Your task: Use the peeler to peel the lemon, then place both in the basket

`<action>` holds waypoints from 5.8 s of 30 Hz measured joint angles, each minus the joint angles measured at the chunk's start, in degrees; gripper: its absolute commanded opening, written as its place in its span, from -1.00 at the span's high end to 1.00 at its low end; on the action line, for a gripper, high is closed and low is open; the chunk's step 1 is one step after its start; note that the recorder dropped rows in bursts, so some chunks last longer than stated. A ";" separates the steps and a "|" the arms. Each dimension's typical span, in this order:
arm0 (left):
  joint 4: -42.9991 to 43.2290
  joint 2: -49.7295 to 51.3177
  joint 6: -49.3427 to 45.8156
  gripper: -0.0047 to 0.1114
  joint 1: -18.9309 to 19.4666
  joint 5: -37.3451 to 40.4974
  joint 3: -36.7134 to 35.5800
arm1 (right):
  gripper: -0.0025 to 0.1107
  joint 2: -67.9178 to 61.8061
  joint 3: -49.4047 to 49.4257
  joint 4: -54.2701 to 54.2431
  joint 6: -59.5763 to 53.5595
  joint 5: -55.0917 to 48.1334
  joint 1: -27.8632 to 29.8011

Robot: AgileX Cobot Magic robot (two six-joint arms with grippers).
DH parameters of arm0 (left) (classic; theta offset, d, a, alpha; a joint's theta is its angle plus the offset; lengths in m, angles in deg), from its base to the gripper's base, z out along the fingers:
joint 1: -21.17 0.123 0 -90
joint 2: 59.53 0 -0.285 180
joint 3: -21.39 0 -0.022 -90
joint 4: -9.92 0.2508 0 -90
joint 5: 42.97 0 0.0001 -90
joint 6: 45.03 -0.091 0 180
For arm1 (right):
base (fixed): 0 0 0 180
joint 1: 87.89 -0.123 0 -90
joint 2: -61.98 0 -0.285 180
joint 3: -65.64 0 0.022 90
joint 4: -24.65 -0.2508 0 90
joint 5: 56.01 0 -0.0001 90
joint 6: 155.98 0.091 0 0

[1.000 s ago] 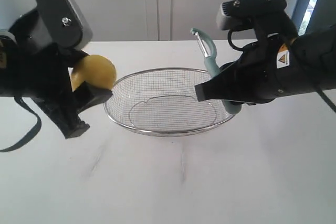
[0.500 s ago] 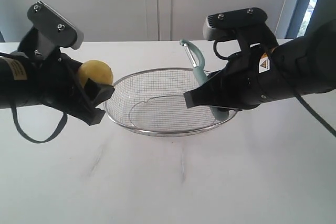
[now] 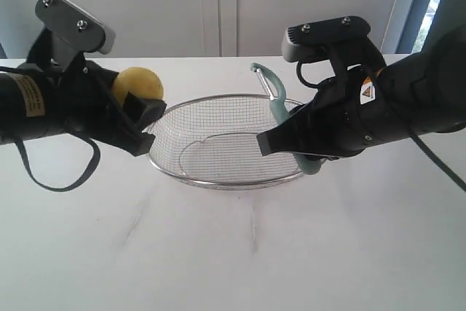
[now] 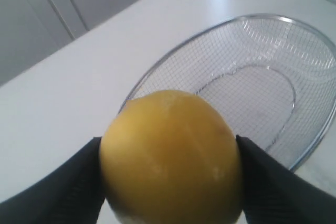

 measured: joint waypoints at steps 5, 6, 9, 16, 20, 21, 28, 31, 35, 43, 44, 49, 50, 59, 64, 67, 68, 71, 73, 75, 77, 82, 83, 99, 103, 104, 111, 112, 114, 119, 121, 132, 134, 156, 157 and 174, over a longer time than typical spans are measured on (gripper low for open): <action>30.43 0.00 25.02 0.92 2.05 -14.82 -0.14 | 0.96 -0.24 0.00 -0.12 0.00 -0.05 0.52; 34.26 0.00 26.87 0.92 2.79 -18.83 -0.14 | 0.96 -0.50 0.00 -0.23 0.00 -0.05 0.65; 38.67 -0.08 29.17 0.92 4.19 -24.51 -0.14 | 0.96 -1.39 0.00 -1.83 -0.03 -0.43 0.88; 55.95 -0.08 30.51 0.92 5.27 -32.22 -0.56 | 0.96 -2.79 2.80 -22.39 -13.35 0.38 1.03; 61.09 -0.08 32.99 0.92 5.27 -30.65 -0.68 | 0.96 -2.79 7.29 -42.52 -29.70 0.84 1.03; 61.22 -0.08 33.12 0.92 5.27 -29.93 -0.68 | 0.96 -2.79 7.65 -45.90 -32.62 0.84 1.03; 61.67 -0.08 35.54 0.92 5.27 -22.49 -0.68 | 0.96 -2.79 7.99 -64.44 -46.98 -0.17 1.03; 61.67 -0.08 36.20 0.92 5.27 -22.20 -0.68 | 0.96 -2.79 7.99 -65.95 -47.57 -0.30 1.03; 61.67 -0.08 36.31 0.92 5.27 -22.20 -0.68 | 0.96 -2.79 7.99 -68.37 -47.57 -0.86 1.03; 61.44 -0.08 36.31 0.92 5.27 -22.43 -0.68 | 0.96 -4.57 7.99 -69.41 -47.57 -0.86 0.08; 61.44 -0.08 36.31 0.92 5.27 -22.54 -0.68 | 0.96 -4.63 8.03 -69.95 -47.57 -0.86 -0.26; 61.44 -0.08 36.70 0.92 5.27 -22.54 -0.68 | 0.96 -5.15 8.13 -71.10 -48.54 -0.86 -1.61; 61.44 -0.08 37.06 0.92 5.27 -22.54 -0.68 | 0.96 -5.15 8.13 -71.47 -48.65 -0.86 -1.61; 61.32 -0.08 37.60 0.92 5.27 -22.54 -0.68 | 0.96 -5.15 8.13 -72.05 -48.77 -0.85 -1.61; 61.22 -0.08 37.68 0.92 5.27 -22.54 -0.68 | 0.96 -5.15 8.13 -72.08 -48.86 -0.85 -1.61; 61.22 -0.08 37.68 0.92 5.27 -22.54 -0.68 | 0.96 -4.80 8.13 -72.08 -48.98 -0.85 -1.61; 61.22 -0.08 37.68 0.92 5.27 -22.54 -0.68 | 0.96 -4.49 8.13 -72.08 -48.98 -0.85 -1.61; 61.22 -0.08 37.68 0.92 5.27 -22.54 -0.68 | 0.96 -3.63 8.13 -72.18 -48.98 -0.62 -1.61; 61.22 -0.08 37.68 0.92 5.27 -22.54 -0.68 | 0.96 -3.23 8.13 -72.18 -49.22 -0.50 -1.61; 61.09 -0.08 37.68 0.92 5.27 -22.54 -0.68 | 0.96 -3.10 8.13 -72.29 -49.45 -0.40 -1.61; 61.09 -0.08 37.68 0.92 5.27 -22.54 -0.68 | 0.96 -3.10 8.13 -72.29 -49.56 -0.27 -1.61; 61.09 -0.08 37.68 0.92 5.27 -22.54 -0.68 | 0.96 -3.10 8.13 -72.29 -49.56 -0.16 -1.61; 61.09 -0.08 37.68 0.92 5.27 -22.54 -0.68 | 0.96 -3.10 8.13 -72.40 -49.56 -0.16 -1.61; 61.09 -0.08 37.68 0.92 5.27 -22.54 -0.68 | 0.96 1.06 8.13 -72.39 -49.67 2.19 -1.61; 61.09 -0.08 37.82 0.92 5.27 -22.54 -0.68 | 0.96 4.01 8.13 -72.08 -49.67 2.57 -1.61; 61.09 -0.08 37.82 0.92 5.27 -22.54 -0.68 | 0.96 4.70 8.13 -72.08 -49.67 2.70 -1.61; 61.09 -0.08 37.82 0.92 5.27 -22.43 -0.68 | 0.96 12.40 8.13 -66.99 -48.57 3.31 -1.61; 61.09 -0.08 37.82 0.92 5.27 -22.43 -0.68 | 0.96 14.29 8.13 -64.89 -47.41 3.41 -1.61; 61.09 -0.08 37.82 0.92 5.27 -22.33 -0.68 | 0.96 16.50 8.13 -60.56 -44.72 3.69 -1.61; 61.09 -0.08 37.82 0.92 5.27 -22.22 -0.68 | 0.96 18.85 8.13 -42.95 -30.52 5.37 -1.61; 61.09 -0.08 37.82 0.92 5.27 -22.22 -0.68 | 0.96 18.85 8.13 -34.58 -23.86 6.28 -1.61; 61.09 -0.08 37.82 0.92 5.27 -22.11 -0.68 | 0.96 6.81 8.13 -26.42 -18.40 8.11 3.50; 61.09 -0.08 37.82 0.92 5.27 -22.11 -0.68 | 0.96 3.37 8.13 -27.62 -18.52 8.20 3.50; 61.09 -0.08 37.82 0.92 5.27 -22.22 -0.68 | 0.96 -10.76 8.25 -86.58 -66.82 -8.26 3.62; 61.09 -0.08 37.82 0.92 5.27 -22.22 -0.68 | 0.96 -10.76 8.25 -86.70 -66.94 -8.26 3.62; 61.09 -0.08 37.82 0.92 5.27 -22.22 -0.68 | 0.96 -8.55 8.25 -87.04 -66.94 -8.55 3.62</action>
